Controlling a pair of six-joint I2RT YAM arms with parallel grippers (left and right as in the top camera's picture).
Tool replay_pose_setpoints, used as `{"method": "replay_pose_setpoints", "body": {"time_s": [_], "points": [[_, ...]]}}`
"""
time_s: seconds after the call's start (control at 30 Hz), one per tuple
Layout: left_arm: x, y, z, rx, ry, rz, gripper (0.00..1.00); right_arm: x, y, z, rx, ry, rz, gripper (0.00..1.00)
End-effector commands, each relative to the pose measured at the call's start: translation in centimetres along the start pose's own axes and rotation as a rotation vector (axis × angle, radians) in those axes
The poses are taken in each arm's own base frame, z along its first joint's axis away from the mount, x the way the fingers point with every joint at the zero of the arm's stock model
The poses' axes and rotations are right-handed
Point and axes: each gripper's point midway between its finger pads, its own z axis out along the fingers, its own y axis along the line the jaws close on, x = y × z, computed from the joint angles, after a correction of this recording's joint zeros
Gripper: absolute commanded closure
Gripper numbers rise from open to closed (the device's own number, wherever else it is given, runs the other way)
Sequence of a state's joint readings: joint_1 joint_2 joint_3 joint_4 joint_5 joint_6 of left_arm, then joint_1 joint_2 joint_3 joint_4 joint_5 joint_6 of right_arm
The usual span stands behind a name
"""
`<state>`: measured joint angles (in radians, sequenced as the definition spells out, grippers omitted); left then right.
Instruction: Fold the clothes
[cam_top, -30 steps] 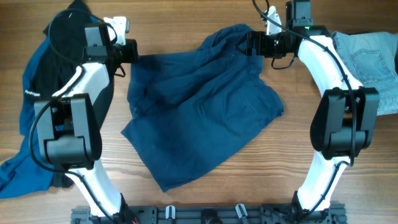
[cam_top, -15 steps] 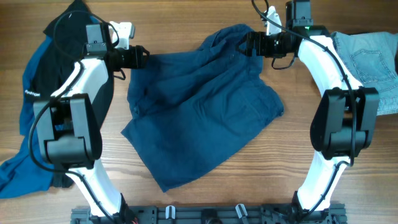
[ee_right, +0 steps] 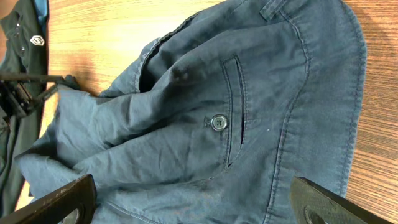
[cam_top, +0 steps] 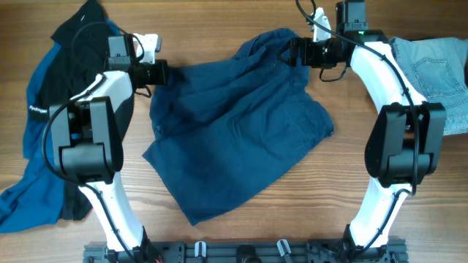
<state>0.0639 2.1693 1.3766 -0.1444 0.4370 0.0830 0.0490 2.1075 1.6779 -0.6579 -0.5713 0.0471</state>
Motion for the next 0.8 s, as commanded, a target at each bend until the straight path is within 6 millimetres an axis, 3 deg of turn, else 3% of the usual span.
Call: {"method": "replay_pose_setpoints", "body": {"time_s": [0.0, 0.1, 0.2, 0.3, 0.37, 0.4, 0.5, 0.6, 0.77], "points": [[-0.5, 0.7, 0.3, -0.030, -0.025, -0.089, 0.96, -0.8, 0.2, -0.7, 0.014, -0.024, -0.035, 0.00], [-1.4, 0.7, 0.1, -0.037, -0.045, -0.080, 0.96, -0.9, 0.0, -0.7, 0.024, -0.030, -0.038, 0.00], [-3.5, 1.7, -0.8, -0.110, -0.083, -0.068, 0.96, -0.9, 0.0, -0.7, 0.024, -0.030, -0.038, 0.00], [-5.5, 0.7, -2.0, -0.089, -0.093, -0.060, 0.96, -0.9, 0.0, -0.7, 0.024, -0.030, -0.037, 0.01], [-5.3, -0.4, -2.1, -0.040, -0.067, -0.046, 0.77, -0.9, 0.0, -0.7, 0.024, -0.030, -0.035, 0.00], [-4.7, -1.3, -2.0, 0.013, -0.043, -0.017, 0.55, -0.9, 0.0, -0.7, 0.024, -0.030, -0.035, 0.01], [-3.3, -3.3, -2.1, 0.127, 0.007, 0.035, 0.34, -0.9, 0.0, -0.7, 0.024, -0.030, -0.037, 0.00], [-1.7, -3.6, -2.1, 0.146, 0.068, 0.021, 0.25, -0.9, 0.0, -0.7, 0.024, -0.030, -0.035, 0.00], [0.0, -3.7, -2.1, 0.152, 0.135, 0.029, 0.23, -0.9, 0.1, -0.7, 0.019, -0.028, -0.033, 0.01]]}}
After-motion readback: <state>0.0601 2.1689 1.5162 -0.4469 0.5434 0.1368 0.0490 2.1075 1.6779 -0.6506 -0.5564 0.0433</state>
